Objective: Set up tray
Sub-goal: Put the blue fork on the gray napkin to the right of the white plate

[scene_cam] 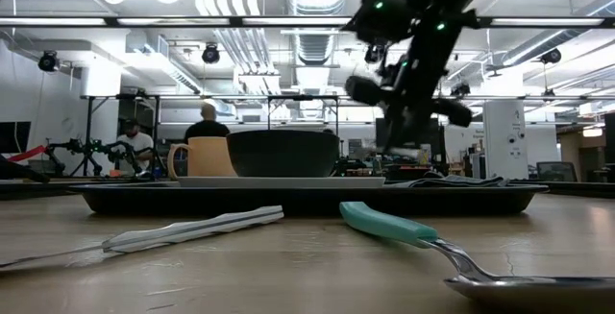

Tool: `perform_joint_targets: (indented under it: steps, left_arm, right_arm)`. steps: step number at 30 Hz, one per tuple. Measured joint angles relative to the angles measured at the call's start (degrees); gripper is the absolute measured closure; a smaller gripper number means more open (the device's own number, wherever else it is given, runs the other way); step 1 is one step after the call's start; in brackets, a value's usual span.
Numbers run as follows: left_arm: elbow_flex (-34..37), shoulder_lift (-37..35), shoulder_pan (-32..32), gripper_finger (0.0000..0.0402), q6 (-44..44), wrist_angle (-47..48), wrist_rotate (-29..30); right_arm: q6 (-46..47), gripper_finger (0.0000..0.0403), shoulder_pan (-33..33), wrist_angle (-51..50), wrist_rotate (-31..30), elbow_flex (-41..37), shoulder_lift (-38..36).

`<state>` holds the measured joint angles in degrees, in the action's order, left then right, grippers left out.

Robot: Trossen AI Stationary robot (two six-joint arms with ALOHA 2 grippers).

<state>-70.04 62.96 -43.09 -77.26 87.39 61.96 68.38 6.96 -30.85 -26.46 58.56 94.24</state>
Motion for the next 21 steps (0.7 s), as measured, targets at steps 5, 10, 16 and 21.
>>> perform_joint_targets:
  steps: [5,10,16,21]
  left_arm:
    - [0.02,0.00,0.00,0.0304,0.33,0.05,-0.08]
    - [0.03,-0.02,0.00,0.0304,0.48,0.76,-0.69]
    - [0.04,-0.02,0.00,0.0304,0.46,0.93,-0.82]
    - [0.04,-0.02,0.00,0.0304,0.46,0.90,-0.82]
  right_arm:
    - [1.24,0.0392,-1.65,-3.06,1.70,5.22,7.67]
    - [6.57,0.0392,-3.39,-8.66,0.95,8.48,12.13]
    - [13.46,0.0392,-6.31,-9.49,-0.48,7.83,12.37]
    - [15.99,0.0392,-7.89,-9.66,-0.52,7.77,12.40]
